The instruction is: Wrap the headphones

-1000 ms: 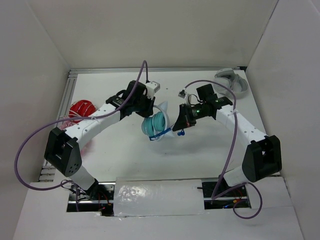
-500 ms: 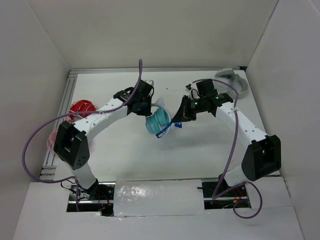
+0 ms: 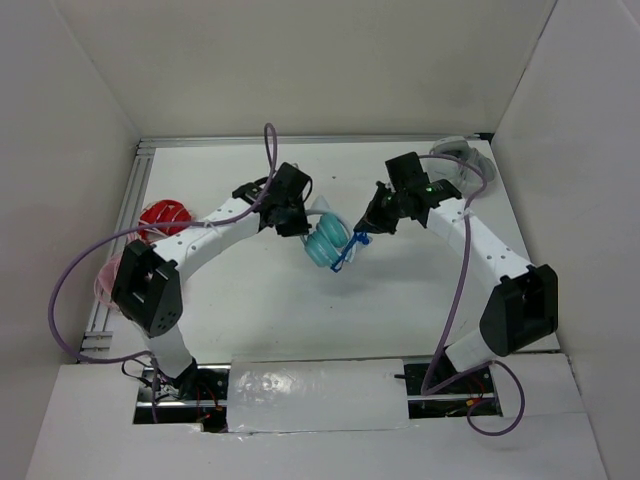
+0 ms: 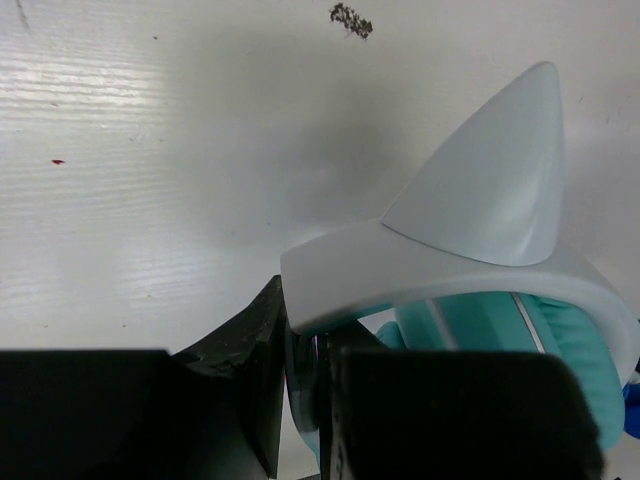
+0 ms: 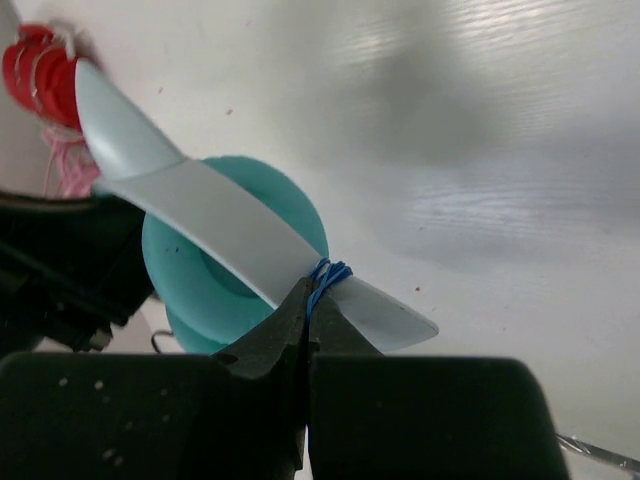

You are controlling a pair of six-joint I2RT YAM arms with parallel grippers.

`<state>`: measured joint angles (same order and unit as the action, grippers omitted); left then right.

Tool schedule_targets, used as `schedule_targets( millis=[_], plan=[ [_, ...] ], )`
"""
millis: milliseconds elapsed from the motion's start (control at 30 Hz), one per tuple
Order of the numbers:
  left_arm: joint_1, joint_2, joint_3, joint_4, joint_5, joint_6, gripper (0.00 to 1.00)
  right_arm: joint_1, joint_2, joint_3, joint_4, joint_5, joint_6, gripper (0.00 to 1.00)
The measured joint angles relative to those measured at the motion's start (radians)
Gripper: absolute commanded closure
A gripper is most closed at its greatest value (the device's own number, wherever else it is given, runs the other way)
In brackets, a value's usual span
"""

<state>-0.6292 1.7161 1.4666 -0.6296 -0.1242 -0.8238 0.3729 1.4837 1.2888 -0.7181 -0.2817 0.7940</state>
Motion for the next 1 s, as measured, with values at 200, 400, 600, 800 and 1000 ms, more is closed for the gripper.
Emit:
schedule_targets(
  millis=[200, 400, 600, 800, 1000],
  plan=[
    [-0.033, 0.146, 0.129, -0.018, 0.007, -0.068, 1.00, -0.002, 0.066, 0.052, -0.063, 0.214, 0.036, 1.00],
    [-0.069, 0.311, 0.296, -0.011, 0.050, -0.129, 1.00, -0.032, 0.086, 0.080, -0.117, 0.438, 0.044, 1.00],
    [-0.114, 0.443, 0.462, 0.024, 0.056, -0.152, 1.00, -0.131, 0.109, 0.081, -0.128, 0.529, 0.042, 1.00],
    [-0.143, 0.679, 0.718, 0.072, 0.102, -0.186, 1.00, -0.253, 0.155, 0.083, -0.104, 0.593, 0.023, 1.00],
    [-0.173, 0.824, 0.782, 0.192, 0.159, -0.228, 1.00, -0.347, 0.287, 0.105, -0.118, 0.613, 0.010, 1.00]
  ],
)
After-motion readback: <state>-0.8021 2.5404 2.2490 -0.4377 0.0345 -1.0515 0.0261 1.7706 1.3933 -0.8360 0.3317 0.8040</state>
